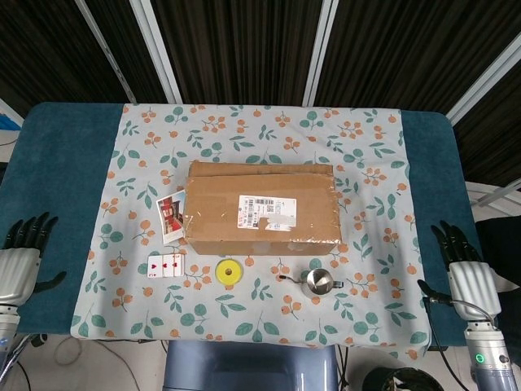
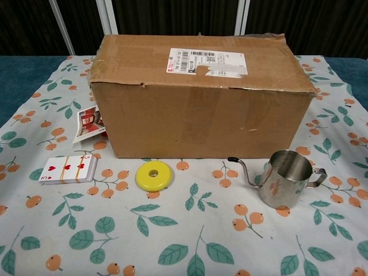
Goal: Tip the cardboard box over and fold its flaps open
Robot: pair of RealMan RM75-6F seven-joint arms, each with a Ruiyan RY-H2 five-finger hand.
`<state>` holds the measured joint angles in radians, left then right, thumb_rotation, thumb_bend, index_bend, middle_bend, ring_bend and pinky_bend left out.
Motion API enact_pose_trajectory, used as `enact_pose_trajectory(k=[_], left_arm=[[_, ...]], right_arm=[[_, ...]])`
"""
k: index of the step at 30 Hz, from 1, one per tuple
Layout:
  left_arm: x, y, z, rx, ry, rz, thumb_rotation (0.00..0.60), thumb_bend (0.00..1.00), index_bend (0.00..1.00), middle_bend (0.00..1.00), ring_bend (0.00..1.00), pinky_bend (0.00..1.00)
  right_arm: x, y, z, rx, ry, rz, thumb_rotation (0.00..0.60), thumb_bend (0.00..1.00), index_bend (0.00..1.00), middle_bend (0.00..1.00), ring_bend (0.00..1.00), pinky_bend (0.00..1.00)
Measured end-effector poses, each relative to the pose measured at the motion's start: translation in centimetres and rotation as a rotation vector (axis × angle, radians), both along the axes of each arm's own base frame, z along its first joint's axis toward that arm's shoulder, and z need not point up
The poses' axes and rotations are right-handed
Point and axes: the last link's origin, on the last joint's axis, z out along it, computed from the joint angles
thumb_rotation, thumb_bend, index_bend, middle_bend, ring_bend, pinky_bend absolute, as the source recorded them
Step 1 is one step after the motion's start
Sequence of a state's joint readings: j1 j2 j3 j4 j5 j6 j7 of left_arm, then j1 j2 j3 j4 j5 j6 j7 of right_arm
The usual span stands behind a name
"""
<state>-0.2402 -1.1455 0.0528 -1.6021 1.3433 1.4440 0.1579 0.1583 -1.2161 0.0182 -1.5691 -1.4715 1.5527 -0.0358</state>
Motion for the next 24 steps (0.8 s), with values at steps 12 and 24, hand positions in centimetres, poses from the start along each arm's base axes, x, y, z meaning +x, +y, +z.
enact_pose_trajectory(k=[12,24], left_arm=[[0.3,0.0,-0.5,-0.022,0.02,0.011,0.6,0.15,0.0,0.0,0.0,0.0],[0.2,-0.1,-0.3,-0.008,0.016,-0.003,0.6,0.15,0.0,0.0,0.0,0.0]], right_arm=[[-0.3,-0.2,0.1,0.009,-0.034,-0.042,0.6,0.43,0.0,0.0,0.01,0.24],[3.3,-2.4,1.9,0.019,-0.078,0.033,0.6,0.84,0.06,0.17,0.18,0.29]])
